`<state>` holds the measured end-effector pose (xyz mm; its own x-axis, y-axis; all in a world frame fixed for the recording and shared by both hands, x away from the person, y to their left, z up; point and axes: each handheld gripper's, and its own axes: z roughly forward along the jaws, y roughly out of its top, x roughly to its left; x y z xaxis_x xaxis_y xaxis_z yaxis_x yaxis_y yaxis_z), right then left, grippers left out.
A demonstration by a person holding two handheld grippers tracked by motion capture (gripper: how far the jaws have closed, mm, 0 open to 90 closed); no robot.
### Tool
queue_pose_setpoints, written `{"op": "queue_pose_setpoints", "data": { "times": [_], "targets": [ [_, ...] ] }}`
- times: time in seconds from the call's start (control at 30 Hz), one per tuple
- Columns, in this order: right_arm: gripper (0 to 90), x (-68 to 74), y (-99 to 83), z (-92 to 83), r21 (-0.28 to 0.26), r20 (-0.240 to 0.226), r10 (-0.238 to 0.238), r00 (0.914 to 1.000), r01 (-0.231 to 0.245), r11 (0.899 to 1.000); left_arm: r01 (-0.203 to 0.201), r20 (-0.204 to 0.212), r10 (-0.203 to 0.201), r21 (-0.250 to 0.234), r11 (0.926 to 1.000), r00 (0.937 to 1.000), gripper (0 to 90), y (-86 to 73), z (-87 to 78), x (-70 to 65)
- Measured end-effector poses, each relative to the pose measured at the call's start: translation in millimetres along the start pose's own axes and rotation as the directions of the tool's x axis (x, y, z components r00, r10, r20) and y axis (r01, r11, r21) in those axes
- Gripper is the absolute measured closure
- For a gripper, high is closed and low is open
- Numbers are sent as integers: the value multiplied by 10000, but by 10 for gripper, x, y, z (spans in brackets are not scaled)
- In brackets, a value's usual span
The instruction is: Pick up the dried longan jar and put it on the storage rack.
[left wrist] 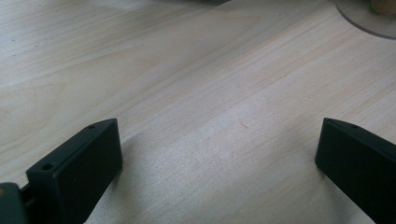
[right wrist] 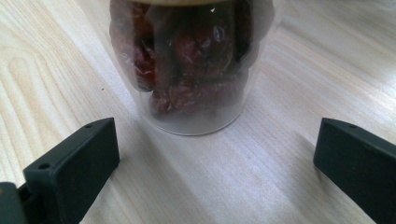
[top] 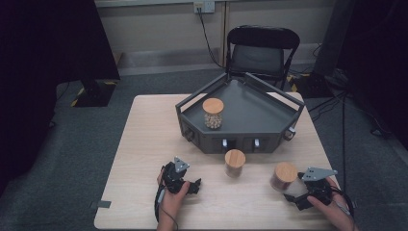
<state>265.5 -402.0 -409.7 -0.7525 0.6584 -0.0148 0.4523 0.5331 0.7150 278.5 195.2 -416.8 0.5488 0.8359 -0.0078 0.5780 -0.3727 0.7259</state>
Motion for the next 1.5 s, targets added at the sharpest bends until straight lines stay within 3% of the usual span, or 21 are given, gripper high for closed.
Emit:
{"op": "queue_pose_setpoints", "data": {
  "times": [0.73, 1.27, 1.43, 1.5],
  "targets": [
    [0, 35, -6, -9, 4, 99, 102, 9999, -102, 9999, 44, -57, -44, 9, 10000, 10000, 2, -1, -4, -14],
    [13, 30, -48, -93, -78, -405, 76, 9992, -79, 9999, 49, -59, -49, 3, 10000, 10000, 2, -2, -3, -15],
    [13, 61, -1, -108, 54, -562, -108, 9984, 111, 9999, 49, -58, -49, 3, 10000, 10000, 2, -2, -3, -15],
    [14, 94, -28, -125, -151, -519, -204, 9984, 197, 9997, 47, -59, -47, 4, 10000, 10000, 2, -2, -3, -15]
  ]
}}
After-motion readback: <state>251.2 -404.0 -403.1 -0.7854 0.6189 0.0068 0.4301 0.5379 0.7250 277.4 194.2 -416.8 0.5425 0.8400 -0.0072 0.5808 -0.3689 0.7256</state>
